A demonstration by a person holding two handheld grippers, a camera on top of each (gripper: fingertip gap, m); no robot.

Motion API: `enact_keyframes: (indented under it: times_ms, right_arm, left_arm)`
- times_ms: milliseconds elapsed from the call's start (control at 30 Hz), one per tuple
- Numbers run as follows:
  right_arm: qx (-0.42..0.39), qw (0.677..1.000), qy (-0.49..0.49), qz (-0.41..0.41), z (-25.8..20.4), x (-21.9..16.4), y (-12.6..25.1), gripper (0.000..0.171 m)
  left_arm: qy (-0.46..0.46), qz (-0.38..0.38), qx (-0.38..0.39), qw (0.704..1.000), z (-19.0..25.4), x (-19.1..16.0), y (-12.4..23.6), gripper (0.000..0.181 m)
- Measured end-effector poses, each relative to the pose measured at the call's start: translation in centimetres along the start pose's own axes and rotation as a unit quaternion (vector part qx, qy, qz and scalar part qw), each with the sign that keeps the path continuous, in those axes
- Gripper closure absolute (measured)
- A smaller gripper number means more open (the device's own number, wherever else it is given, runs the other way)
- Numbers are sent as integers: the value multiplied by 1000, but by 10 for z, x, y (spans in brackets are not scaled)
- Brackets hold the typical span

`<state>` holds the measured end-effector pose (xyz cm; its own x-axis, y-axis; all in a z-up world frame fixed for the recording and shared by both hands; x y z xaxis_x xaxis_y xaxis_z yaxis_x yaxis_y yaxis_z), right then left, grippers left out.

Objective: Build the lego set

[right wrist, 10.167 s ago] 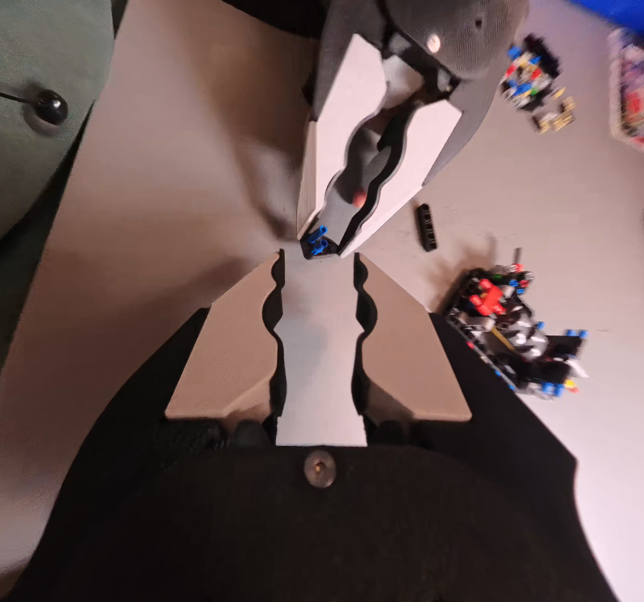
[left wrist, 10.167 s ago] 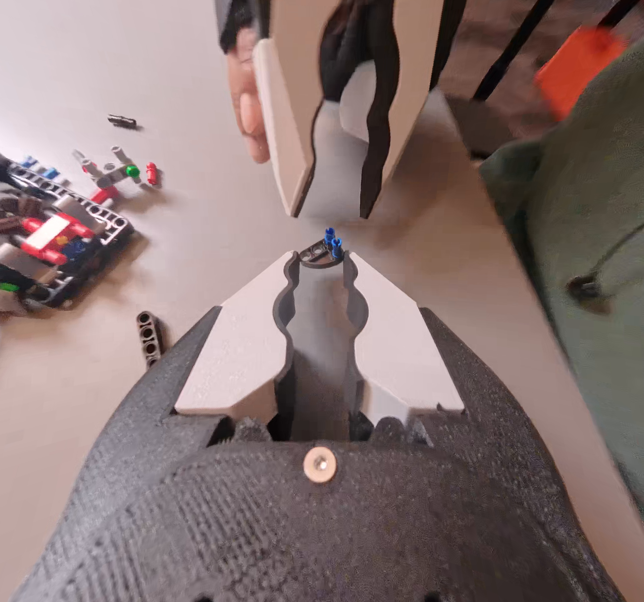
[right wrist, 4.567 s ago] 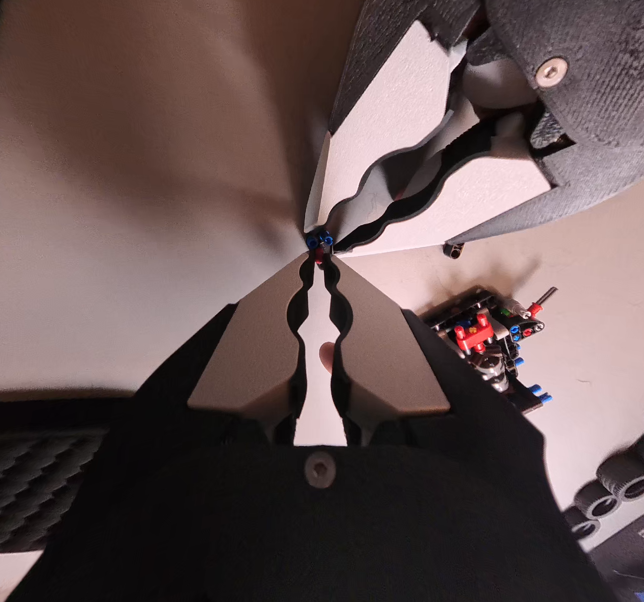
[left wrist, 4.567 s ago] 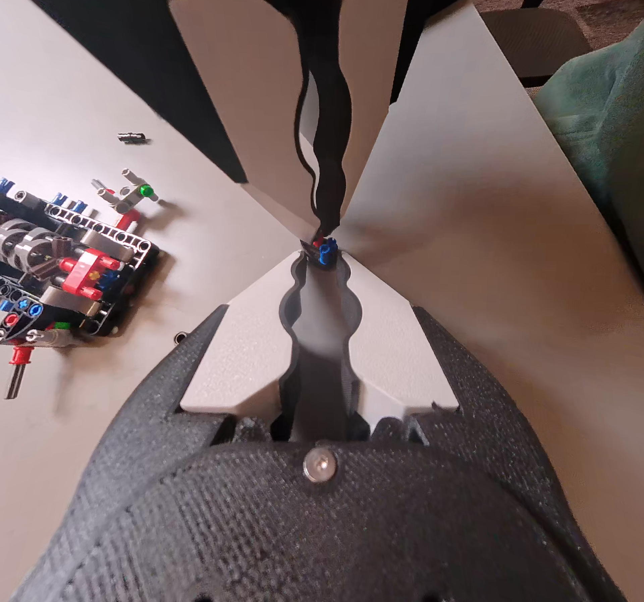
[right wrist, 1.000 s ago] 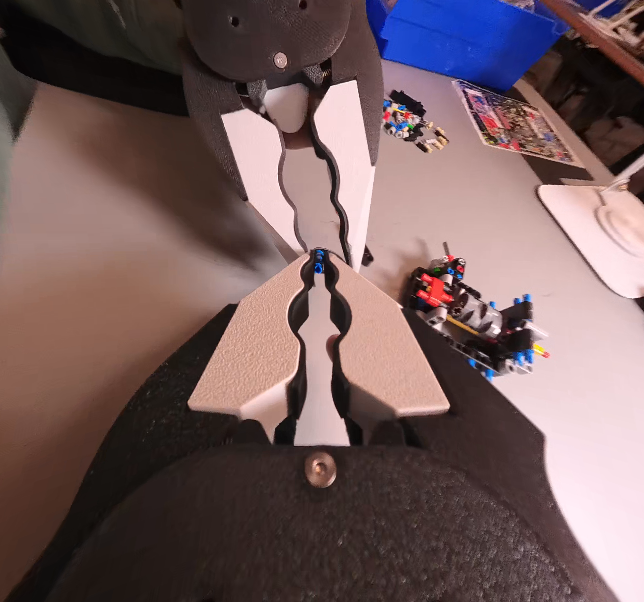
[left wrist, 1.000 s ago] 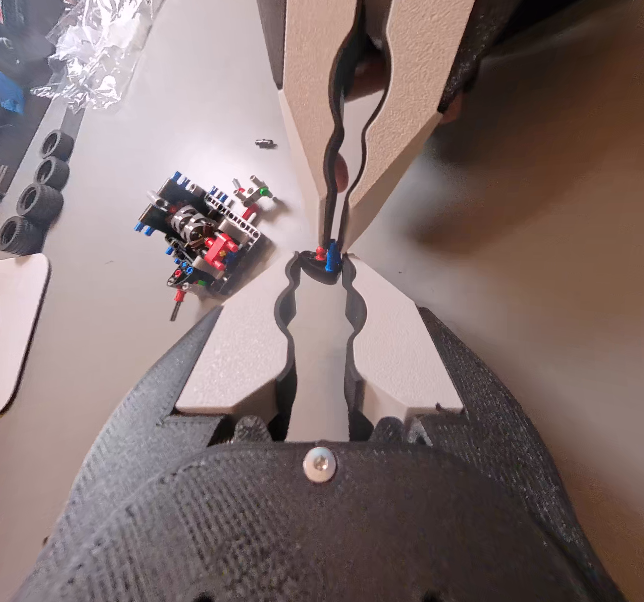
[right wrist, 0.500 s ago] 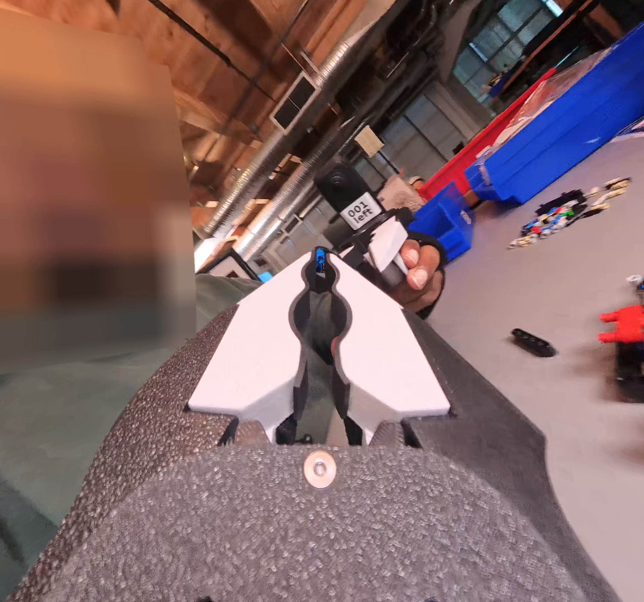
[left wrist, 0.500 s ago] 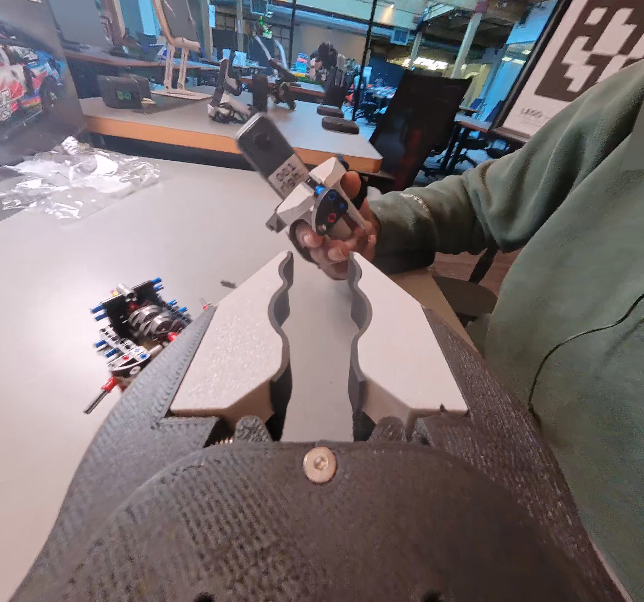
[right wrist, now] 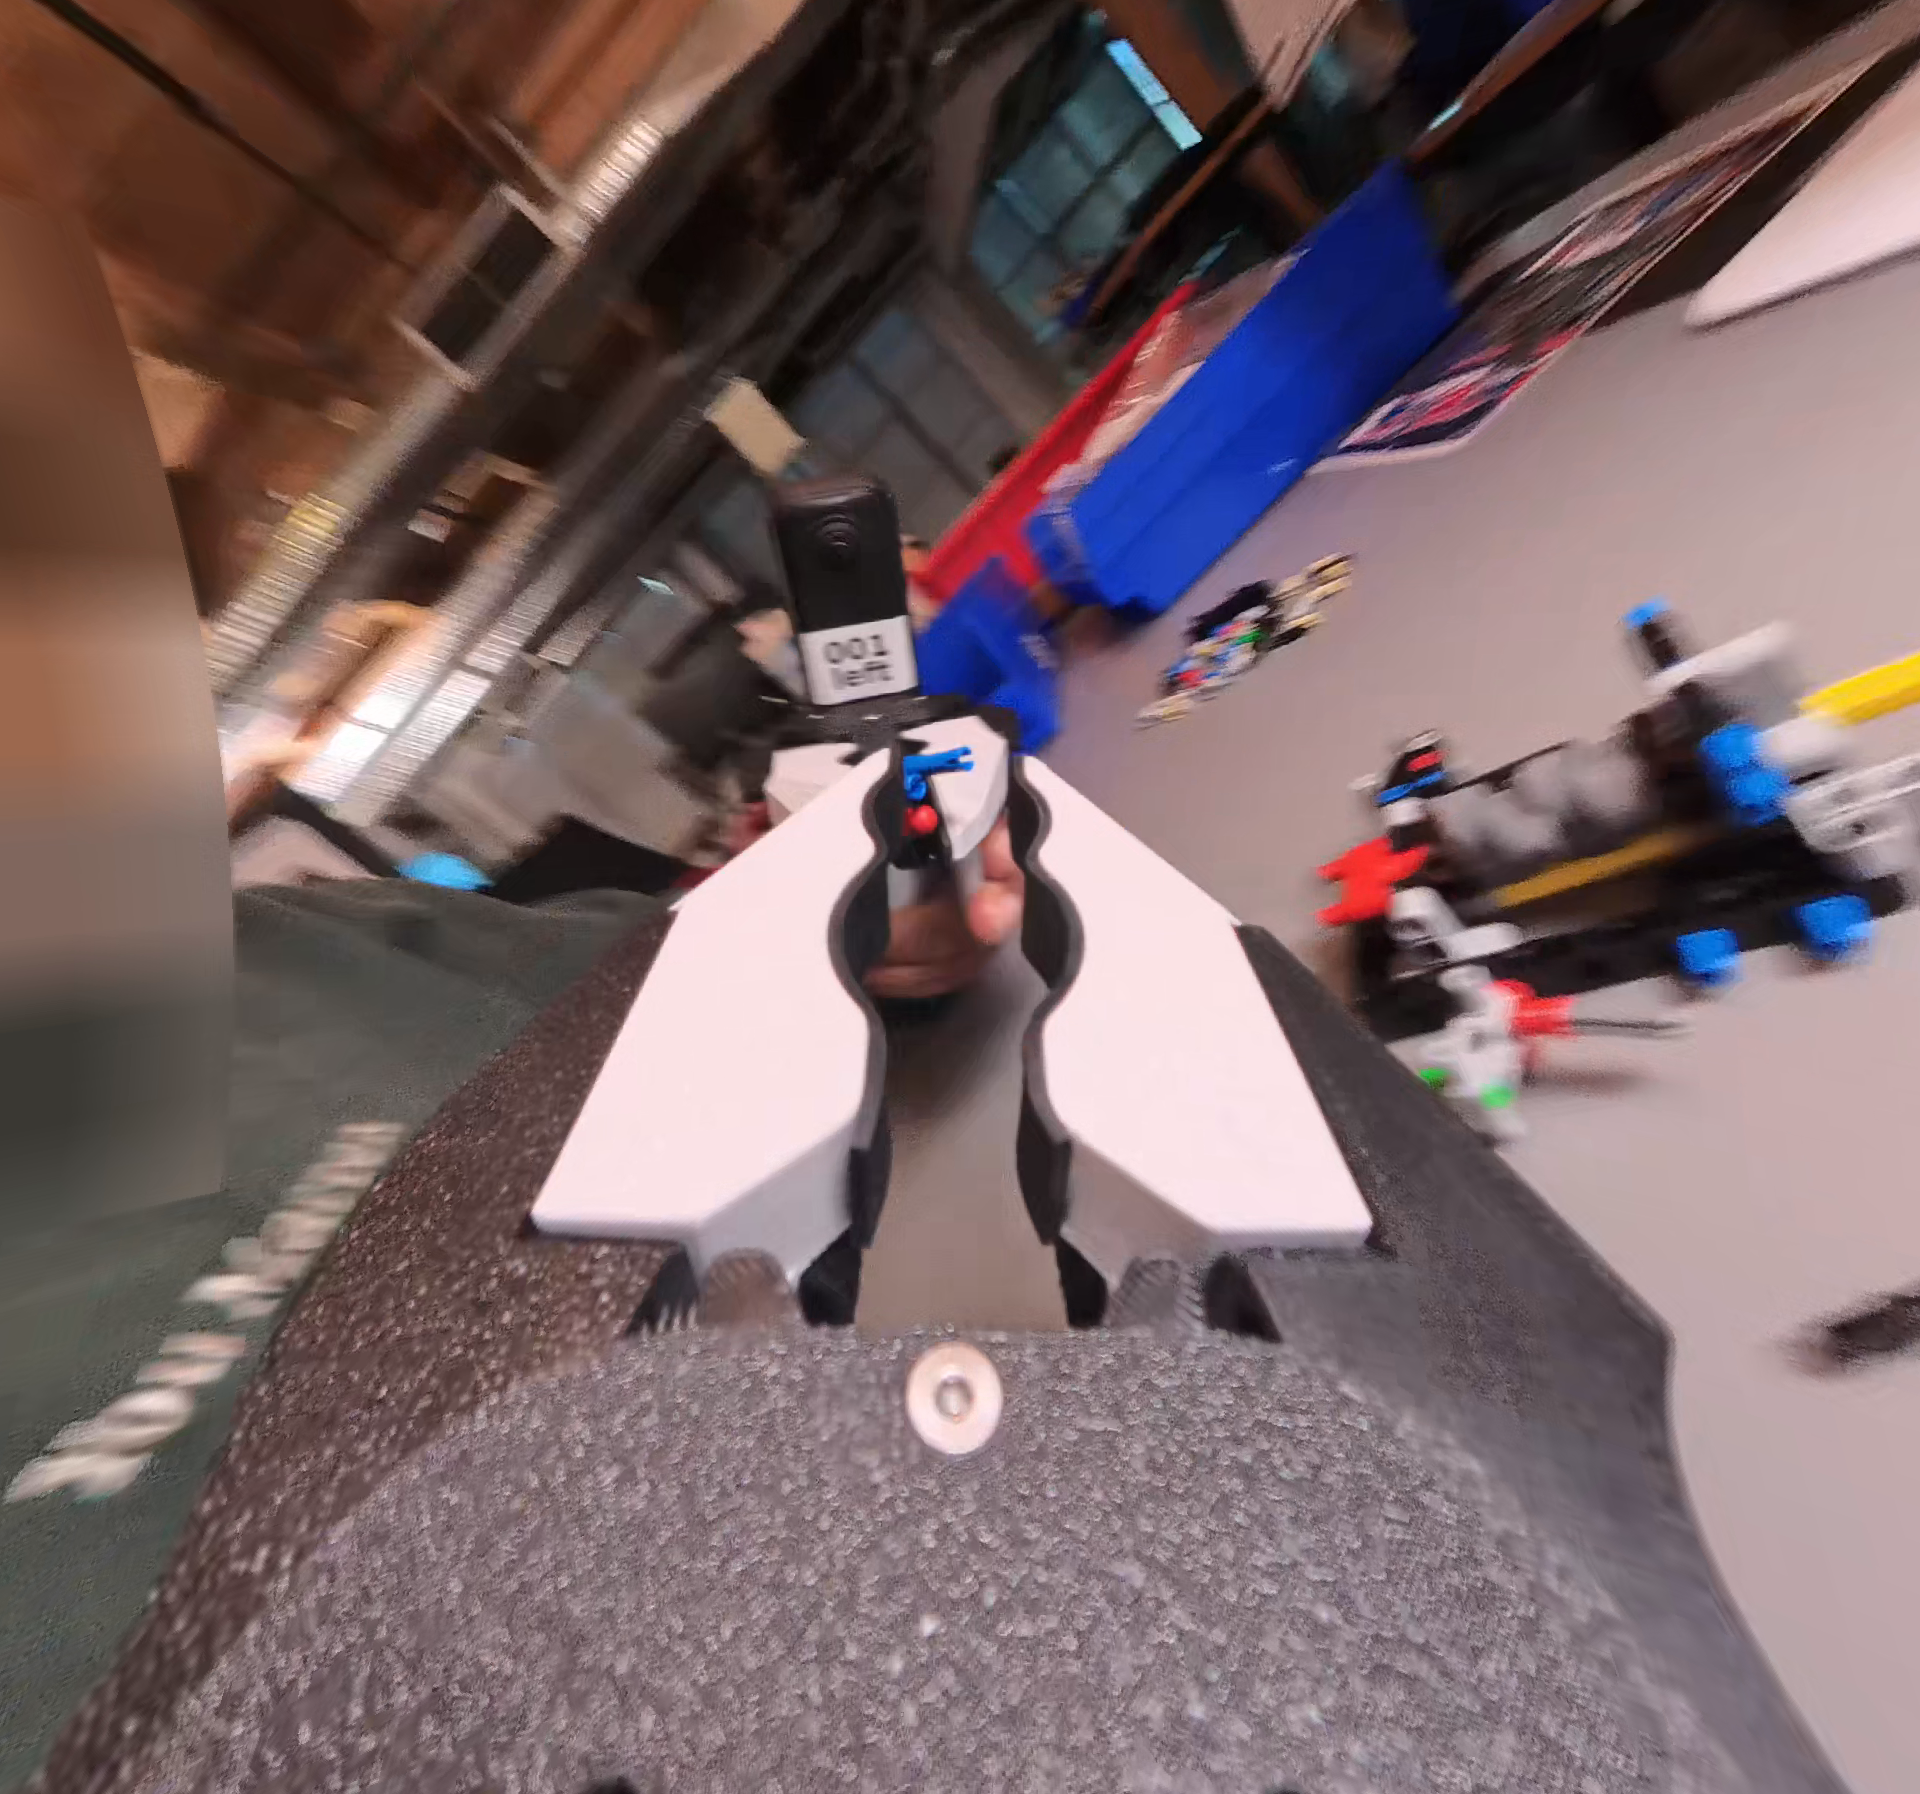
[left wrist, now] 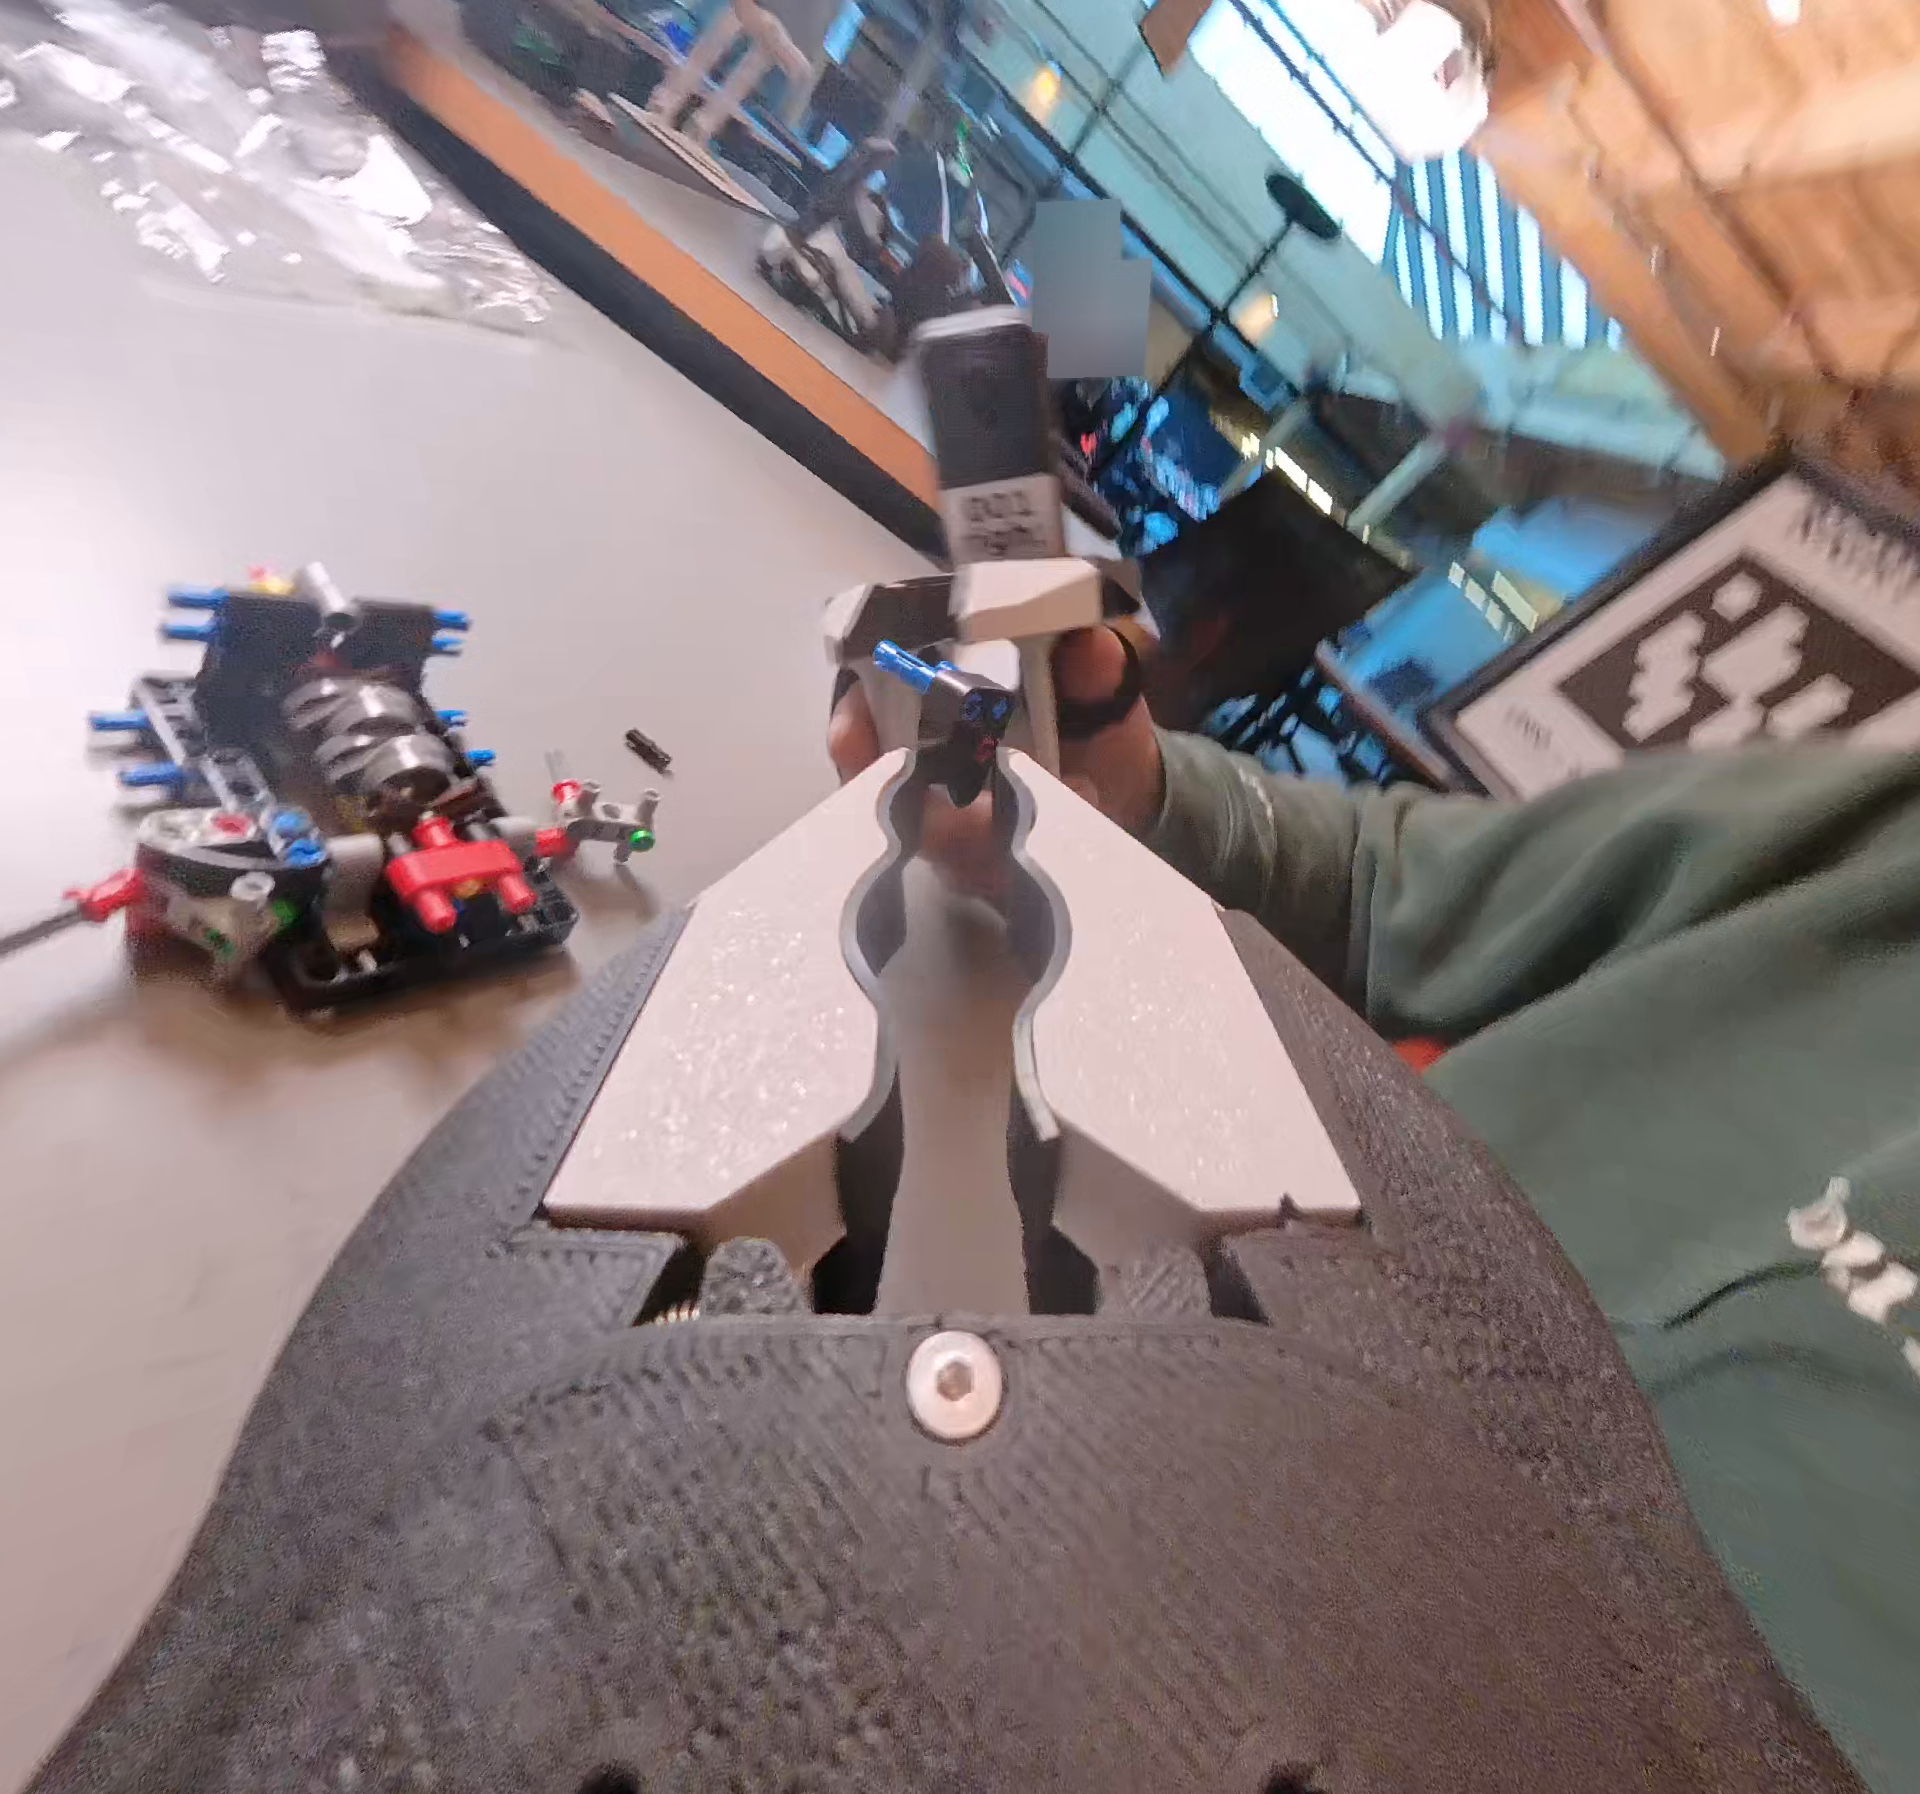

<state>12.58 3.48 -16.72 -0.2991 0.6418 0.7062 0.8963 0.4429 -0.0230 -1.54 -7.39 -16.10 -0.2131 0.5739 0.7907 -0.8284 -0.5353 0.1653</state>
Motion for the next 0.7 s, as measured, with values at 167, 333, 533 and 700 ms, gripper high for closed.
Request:
enact_keyframes:
  times_ms: [167, 333, 533, 700]
  right_arm:
    - [-201, 923, 324, -45, -25, 4, 5, 148]
    - [-328, 714, 605, -130, -36, -26, -22, 139]
    - [-381, 628, 661, -156, -31, -34, -34, 146]
    - [-280, 753, 581, -129, -31, -27, -22, 151]
  left_arm:
    - [104, 47, 29, 993, -23, -4, 4, 171]
    - [163, 49, 1, 985, -26, -10, -2, 171]
    - [168, 41, -4, 985, -19, -12, -7, 171]
    - [166, 17, -82, 983, -14, -9, -5, 159]
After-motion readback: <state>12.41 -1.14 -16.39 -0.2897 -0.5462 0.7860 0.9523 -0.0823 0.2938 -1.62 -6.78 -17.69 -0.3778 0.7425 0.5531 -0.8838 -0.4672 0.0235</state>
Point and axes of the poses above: each gripper's, where its closed fingertips meet, y back along the fingers, x out of its top, z = x × y across the jaws, the point moved 9 cm from there along y, back along the fingers, and after that the axes turned 10 degrees about -z, right-handed, at the moved point
